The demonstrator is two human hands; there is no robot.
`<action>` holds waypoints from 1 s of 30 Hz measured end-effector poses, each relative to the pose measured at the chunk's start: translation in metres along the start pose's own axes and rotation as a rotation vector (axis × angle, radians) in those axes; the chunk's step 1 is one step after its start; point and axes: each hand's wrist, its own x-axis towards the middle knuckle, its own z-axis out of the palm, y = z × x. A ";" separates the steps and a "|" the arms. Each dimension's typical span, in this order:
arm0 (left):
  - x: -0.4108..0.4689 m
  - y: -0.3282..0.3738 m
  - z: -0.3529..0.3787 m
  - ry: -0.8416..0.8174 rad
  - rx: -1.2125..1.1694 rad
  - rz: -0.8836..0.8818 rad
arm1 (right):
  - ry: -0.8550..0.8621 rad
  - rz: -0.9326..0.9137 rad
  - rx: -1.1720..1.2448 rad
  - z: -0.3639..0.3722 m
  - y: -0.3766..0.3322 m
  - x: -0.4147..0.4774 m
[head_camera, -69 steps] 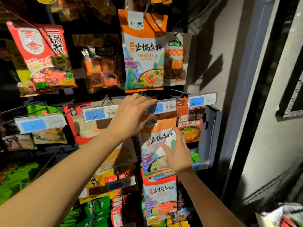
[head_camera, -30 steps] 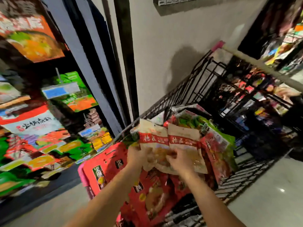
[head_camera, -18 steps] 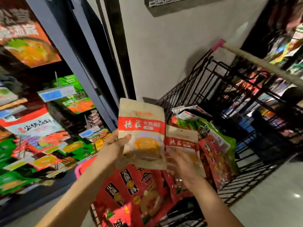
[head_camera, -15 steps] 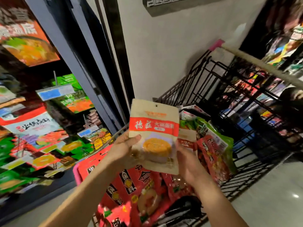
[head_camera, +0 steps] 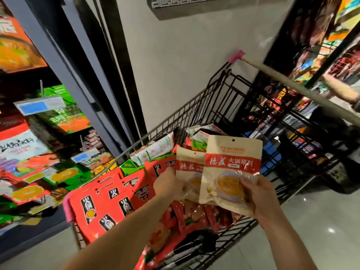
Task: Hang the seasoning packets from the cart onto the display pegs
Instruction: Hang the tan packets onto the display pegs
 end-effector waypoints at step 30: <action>-0.060 -0.101 -0.083 0.049 -1.062 0.074 | -0.398 0.029 0.013 0.140 0.024 -0.060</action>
